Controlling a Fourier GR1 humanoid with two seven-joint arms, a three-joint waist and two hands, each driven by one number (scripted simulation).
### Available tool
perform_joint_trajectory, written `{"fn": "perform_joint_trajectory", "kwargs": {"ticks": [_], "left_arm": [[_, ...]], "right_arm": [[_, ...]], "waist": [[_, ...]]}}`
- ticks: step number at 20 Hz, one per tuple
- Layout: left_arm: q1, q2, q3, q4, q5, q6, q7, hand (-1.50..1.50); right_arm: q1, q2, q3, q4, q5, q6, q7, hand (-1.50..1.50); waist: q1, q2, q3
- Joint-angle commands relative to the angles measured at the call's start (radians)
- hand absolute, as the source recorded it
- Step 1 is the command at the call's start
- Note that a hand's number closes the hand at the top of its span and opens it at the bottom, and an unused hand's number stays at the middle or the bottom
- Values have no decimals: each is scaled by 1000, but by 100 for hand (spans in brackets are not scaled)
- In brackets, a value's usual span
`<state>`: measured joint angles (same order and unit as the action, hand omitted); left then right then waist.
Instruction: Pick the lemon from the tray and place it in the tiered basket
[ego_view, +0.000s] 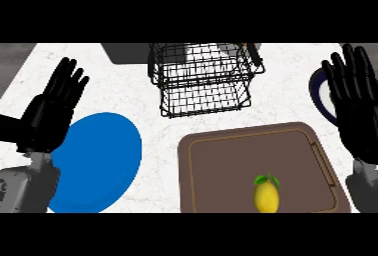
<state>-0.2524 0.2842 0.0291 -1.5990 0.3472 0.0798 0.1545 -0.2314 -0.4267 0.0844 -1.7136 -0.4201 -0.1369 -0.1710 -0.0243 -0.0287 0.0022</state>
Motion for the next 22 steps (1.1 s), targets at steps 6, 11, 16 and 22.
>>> {"fn": "perform_joint_trajectory", "kwargs": {"ticks": [6, 11, 16, 22], "left_arm": [[105, -42, -144, 29, -357, 181, -153, 0], [134, -70, -155, 26, -301, 161, -116, 0], [131, -133, -227, 3, -383, 233, -86, 0], [118, -76, -166, 20, -359, 199, -90, 0]], "right_arm": [[242, -27, -241, -85, -292, 170, -28, 150], [353, 124, -134, -6, -455, 262, 65, -150], [559, -36, -226, -124, -488, 577, 5, -150], [680, -278, -433, -239, -282, 649, 13, -150]], "waist": [[-17, 25, 0], [-6, 24, 3], [-5, 22, -1], [-25, 15, -4]]}}
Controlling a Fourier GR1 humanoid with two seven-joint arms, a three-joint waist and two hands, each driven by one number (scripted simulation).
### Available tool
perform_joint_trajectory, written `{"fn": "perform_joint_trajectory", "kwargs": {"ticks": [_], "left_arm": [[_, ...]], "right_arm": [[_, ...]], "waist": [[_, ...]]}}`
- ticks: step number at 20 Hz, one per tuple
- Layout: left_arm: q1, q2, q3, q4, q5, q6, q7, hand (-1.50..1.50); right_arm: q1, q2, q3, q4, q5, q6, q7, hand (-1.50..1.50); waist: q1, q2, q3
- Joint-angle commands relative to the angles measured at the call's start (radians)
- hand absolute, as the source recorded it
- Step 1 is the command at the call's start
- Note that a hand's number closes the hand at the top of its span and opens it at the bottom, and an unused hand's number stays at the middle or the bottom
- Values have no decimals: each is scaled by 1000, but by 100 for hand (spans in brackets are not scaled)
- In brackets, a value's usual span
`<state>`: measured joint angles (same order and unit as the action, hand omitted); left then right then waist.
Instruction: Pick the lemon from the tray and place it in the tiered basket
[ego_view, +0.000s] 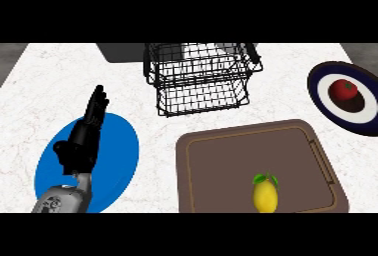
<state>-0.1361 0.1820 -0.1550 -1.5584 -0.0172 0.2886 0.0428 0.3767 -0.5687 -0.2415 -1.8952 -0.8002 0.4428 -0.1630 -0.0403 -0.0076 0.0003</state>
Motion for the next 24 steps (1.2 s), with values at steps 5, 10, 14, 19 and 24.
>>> {"fn": "perform_joint_trajectory", "kwargs": {"ticks": [5, 10, 14, 19, 24], "left_arm": [[32, -10, -16, 2, -17, 8, -11, 0], [12, -33, -33, 17, -41, 28, -18, 0], [-2, -27, -24, 5, -28, 10, 0, 0], [-38, -55, -47, 30, -46, 12, -1, 0], [-24, -31, -19, 24, -27, -14, -15, 0]], "right_arm": [[74, -318, -190, -247, 360, 45, 100, -150], [92, -400, -211, -484, 535, -4, 265, -150], [114, -439, -176, -679, 562, -45, 516, -150], [18, -506, -51, -750, 527, -121, 739, -150], [-71, -537, 84, -793, 559, -168, 854, -150]], "waist": [[-5, -5, -7], [3, 1, -6], [25, 5, -5], [44, 11, -5], [45, 7, -5]]}}
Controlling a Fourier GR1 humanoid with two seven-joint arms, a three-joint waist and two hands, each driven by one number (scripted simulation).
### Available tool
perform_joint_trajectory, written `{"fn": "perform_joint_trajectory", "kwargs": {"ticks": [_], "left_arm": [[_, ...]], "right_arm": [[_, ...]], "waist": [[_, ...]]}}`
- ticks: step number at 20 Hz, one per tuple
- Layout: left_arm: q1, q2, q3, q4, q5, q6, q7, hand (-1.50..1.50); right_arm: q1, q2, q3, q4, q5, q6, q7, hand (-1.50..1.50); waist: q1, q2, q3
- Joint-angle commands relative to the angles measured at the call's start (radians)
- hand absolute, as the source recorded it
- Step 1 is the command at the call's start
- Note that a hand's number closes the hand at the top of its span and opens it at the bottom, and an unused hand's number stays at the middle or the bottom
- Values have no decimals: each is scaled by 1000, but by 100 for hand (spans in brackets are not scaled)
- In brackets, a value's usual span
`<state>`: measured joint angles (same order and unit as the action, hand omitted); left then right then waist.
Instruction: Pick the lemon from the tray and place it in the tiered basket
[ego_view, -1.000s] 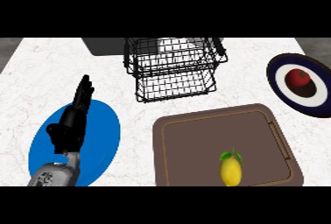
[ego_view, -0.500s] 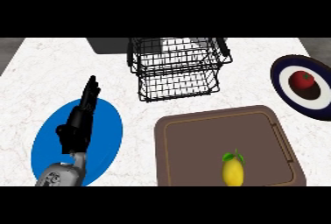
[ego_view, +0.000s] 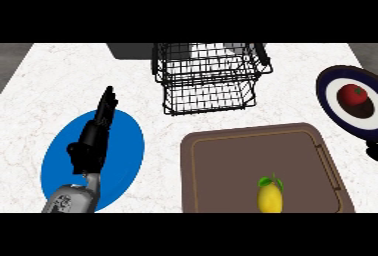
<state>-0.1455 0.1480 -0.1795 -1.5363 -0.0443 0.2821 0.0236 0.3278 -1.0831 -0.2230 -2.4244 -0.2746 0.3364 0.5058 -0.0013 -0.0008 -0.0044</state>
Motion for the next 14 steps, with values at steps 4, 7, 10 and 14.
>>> {"fn": "perform_joint_trajectory", "kwargs": {"ticks": [4, 7, 10, 14], "left_arm": [[-40, -8, 0, 1, -9, -6, 35, 0], [-36, -20, -19, -10, -25, -1, 42, 0], [30, -18, -14, 9, -20, -12, -19, 0], [-14, -27, 7, -9, -20, -2, 13, 0]], "right_arm": [[-154, -107, 148, -187, -15, -37, 284, -150], [-199, -95, 294, -189, 65, -67, 362, -150], [-282, -110, 344, -176, 35, -59, 453, -150], [-308, -51, 468, -149, 162, -53, 472, -150]], "waist": [[14, 3, 1], [18, 2, 2], [18, 1, 1], [9, 0, 3]]}}
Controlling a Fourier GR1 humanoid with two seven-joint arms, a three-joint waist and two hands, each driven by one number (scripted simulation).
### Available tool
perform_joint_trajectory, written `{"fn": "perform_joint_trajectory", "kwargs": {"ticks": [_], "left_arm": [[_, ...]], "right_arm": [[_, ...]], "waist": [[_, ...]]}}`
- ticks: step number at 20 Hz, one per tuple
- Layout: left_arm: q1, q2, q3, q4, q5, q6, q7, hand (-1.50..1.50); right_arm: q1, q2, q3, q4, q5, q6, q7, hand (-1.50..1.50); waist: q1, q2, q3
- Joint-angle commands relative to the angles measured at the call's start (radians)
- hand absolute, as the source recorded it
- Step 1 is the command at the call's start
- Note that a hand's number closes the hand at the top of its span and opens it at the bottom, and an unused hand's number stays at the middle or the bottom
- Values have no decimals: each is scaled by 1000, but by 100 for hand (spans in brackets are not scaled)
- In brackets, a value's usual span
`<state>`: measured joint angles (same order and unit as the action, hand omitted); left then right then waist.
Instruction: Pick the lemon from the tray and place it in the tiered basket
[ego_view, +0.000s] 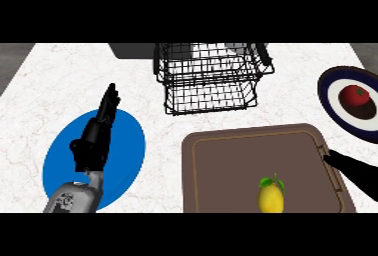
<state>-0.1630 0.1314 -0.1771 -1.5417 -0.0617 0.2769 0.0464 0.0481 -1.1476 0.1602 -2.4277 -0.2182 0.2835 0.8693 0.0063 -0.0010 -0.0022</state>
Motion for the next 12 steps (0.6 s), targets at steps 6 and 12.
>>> {"fn": "perform_joint_trajectory", "kwargs": {"ticks": [6, 12], "left_arm": [[-31, 5, 34, 3, 9, -19, 19, 0], [-9, -10, 22, -2, -5, -29, 7, 0]], "right_arm": [[-121, 25, 175, -118, 162, 38, 177, -150], [-169, 70, 261, -171, 214, 68, 271, -150]], "waist": [[-1, 1, 1], [-6, -1, 1]]}}
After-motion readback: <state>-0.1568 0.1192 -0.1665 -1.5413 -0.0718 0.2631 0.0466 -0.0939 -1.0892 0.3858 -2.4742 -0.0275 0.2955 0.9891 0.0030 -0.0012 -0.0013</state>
